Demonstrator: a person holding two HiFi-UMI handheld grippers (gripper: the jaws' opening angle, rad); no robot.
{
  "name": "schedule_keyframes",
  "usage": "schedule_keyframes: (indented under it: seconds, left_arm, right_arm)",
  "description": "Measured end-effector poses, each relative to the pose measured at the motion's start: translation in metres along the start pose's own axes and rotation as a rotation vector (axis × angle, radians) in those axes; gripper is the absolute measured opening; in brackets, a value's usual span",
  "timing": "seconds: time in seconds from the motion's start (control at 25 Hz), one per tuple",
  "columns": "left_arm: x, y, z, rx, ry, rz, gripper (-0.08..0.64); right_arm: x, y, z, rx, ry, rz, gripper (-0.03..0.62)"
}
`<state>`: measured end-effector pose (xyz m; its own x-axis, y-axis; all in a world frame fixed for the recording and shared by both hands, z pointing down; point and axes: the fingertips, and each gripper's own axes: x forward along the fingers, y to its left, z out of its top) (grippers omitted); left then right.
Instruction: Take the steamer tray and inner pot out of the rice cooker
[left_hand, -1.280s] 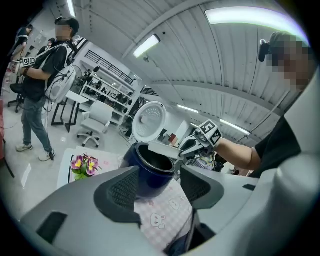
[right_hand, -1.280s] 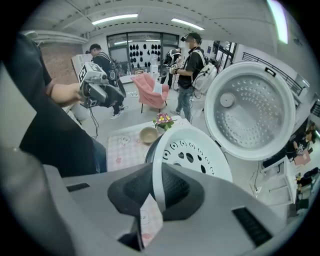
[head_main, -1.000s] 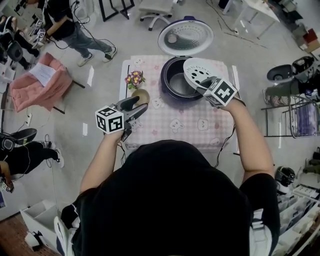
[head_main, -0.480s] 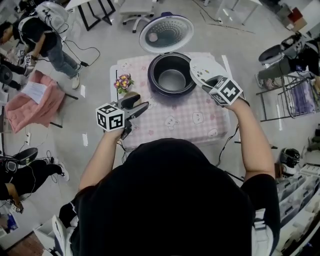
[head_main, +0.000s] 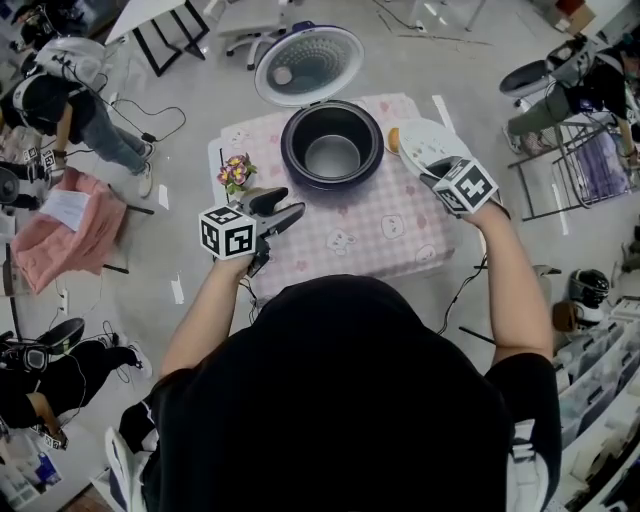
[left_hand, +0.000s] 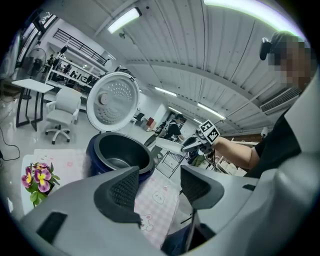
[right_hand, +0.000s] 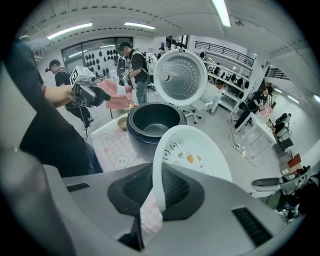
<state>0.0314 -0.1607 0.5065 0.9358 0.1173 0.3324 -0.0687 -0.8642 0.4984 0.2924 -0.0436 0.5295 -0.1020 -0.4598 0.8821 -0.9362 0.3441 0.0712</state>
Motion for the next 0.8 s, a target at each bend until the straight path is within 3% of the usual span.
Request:
schedule_keyframes:
  seconds: [0.48,0.8]
  left_arm:
    - [0.028,-0.005,-0.011,-0.008,0.059,-0.032,0.265]
    - [0.036,0.0,-0.015,-0.022,0.076,-0.032,0.265]
  right_arm:
    - [0.038,0.005,-0.057,0.096,0.044,0.012,0.046]
    - [0.079,0.014,-0.088,0.095,0.096,0.007,0.046]
